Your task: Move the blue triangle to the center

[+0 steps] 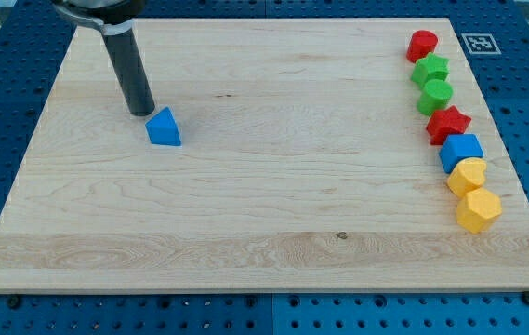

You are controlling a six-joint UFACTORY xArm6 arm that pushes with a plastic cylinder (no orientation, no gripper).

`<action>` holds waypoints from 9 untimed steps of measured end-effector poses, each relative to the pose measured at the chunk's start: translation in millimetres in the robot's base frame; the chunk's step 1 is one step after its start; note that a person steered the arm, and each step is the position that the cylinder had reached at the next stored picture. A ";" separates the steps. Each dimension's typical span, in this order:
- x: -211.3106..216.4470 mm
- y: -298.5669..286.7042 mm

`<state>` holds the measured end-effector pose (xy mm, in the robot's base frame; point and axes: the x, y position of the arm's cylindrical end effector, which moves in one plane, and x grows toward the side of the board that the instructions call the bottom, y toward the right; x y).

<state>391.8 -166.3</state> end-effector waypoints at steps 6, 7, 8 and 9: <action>87.7 62.7; 88.0 97.1; 78.2 84.5; 61.5 88.4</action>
